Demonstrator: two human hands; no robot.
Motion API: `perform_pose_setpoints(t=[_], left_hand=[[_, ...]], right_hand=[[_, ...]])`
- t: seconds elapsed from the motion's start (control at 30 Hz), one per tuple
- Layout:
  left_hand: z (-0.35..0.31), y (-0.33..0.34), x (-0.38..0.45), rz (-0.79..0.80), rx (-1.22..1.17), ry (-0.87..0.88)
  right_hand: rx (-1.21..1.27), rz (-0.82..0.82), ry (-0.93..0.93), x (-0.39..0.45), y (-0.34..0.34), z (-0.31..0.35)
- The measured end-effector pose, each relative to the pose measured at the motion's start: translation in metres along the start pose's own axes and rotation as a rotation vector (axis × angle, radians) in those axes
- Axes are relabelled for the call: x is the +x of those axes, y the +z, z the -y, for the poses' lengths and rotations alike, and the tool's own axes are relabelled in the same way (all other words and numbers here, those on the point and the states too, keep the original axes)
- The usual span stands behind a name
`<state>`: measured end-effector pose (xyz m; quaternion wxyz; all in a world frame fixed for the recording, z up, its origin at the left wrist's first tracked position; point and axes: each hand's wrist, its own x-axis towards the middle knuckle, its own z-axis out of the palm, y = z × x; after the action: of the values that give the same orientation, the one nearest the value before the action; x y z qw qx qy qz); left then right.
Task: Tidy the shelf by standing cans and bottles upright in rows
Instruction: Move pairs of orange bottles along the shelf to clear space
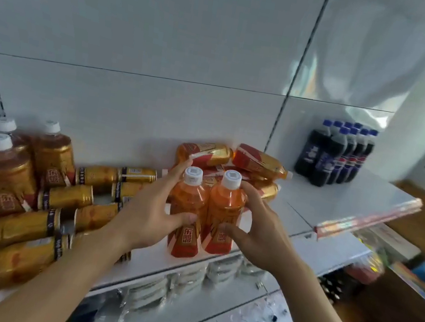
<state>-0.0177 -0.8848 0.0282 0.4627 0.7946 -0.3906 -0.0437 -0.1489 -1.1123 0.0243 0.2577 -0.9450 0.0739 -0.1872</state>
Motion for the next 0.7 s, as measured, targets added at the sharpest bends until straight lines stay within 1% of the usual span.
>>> perform_pose_setpoints(t=[0.13,0.27,0.4,0.5,0.7], left_hand=[[0.005,0.017,0.019,-0.079,0.049,-0.073],[0.010,0.026,0.027,-0.159,0.088,-0.126],[0.010,0.023,0.038,-0.146,0.127,-0.154],[0.011,0.022,0.040,-0.125,0.184,-0.180],[0.014,0.025,0.037,-0.130,0.271,-0.175]], right_hand=[[0.035,0.077,-0.063,0.041,0.008,-0.033],[0.062,0.129,-0.119,0.067,0.020,-0.052],[0.102,0.148,-0.158,0.080,0.029,-0.063],[0.069,0.149,-0.197,0.085,0.036,-0.066],[0.051,0.150,-0.246,0.080,0.039,-0.068]])
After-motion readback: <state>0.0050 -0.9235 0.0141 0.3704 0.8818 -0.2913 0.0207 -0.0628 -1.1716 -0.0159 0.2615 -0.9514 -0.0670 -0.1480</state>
